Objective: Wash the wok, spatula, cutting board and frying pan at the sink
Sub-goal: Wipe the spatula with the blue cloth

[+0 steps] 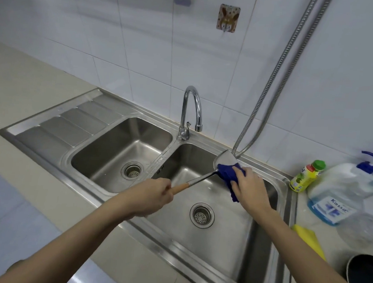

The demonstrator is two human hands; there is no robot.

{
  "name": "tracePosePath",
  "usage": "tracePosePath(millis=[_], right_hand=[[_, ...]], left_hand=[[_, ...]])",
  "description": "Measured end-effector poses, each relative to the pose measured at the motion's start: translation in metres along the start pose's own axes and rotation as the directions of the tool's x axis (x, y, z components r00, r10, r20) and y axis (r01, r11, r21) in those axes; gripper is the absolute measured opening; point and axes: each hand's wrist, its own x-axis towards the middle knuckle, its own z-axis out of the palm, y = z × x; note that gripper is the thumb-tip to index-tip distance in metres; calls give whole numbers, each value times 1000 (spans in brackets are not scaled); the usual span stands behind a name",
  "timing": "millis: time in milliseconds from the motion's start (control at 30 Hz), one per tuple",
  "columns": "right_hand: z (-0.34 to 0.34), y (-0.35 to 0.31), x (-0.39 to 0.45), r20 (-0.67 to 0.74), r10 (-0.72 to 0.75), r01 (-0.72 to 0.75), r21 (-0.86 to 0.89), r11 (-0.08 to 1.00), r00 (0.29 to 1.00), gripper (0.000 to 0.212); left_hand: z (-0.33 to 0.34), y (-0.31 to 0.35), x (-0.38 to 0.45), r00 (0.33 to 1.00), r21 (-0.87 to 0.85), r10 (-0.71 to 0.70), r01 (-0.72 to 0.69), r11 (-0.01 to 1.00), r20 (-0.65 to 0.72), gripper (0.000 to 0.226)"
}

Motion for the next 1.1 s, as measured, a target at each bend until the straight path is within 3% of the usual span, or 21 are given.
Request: tracePosePath(millis=[100, 267, 433, 567, 700, 733, 833, 867, 1000, 1100], right_hand=[[1, -17, -3, -21, -145, 145, 23, 989, 989, 43], [-5, 14, 13, -13, 55, -54, 30, 998, 998, 40], [-3, 2, 11, 24, -227, 224, 90, 970, 974, 43], [-6, 14, 18, -4, 25, -24, 110, 994, 1000, 39], [-5, 3, 22, -15, -247, 246, 149, 958, 969, 40], [-6, 3, 25, -12, -225, 225, 126, 966, 974, 41], [-11, 12, 35, -33, 44, -40, 99, 994, 998, 38], [-12, 13, 35, -32, 33, -29, 119, 992, 999, 38], [-10, 14, 17, 51, -330, 314, 196, 929, 943, 42], [-11, 34, 16, 41, -108, 99, 178, 979, 993, 42]], left_hand=[[9, 4, 4, 999, 55, 34, -34, 998, 1, 23], [9, -6, -1, 998, 48, 55, -56, 997, 17, 23], [2, -3, 0, 995, 175, 97, -101, 979, 34, 23], [1, -4, -1, 994, 229, 106, -113, 967, 40, 23], [6, 1, 2, 992, 201, 125, -123, 972, 0, 23], [7, 1, 1, 991, 206, 132, -129, 970, 2, 23], [7, -1, -1, 990, 217, 139, -141, 966, 24, 22], [7, -2, -1, 990, 212, 139, -141, 967, 25, 21], [8, -4, -2, 995, 73, 88, -91, 993, 53, 20], [14, -3, -7, 989, -162, 13, 12, 987, 150, 23]])
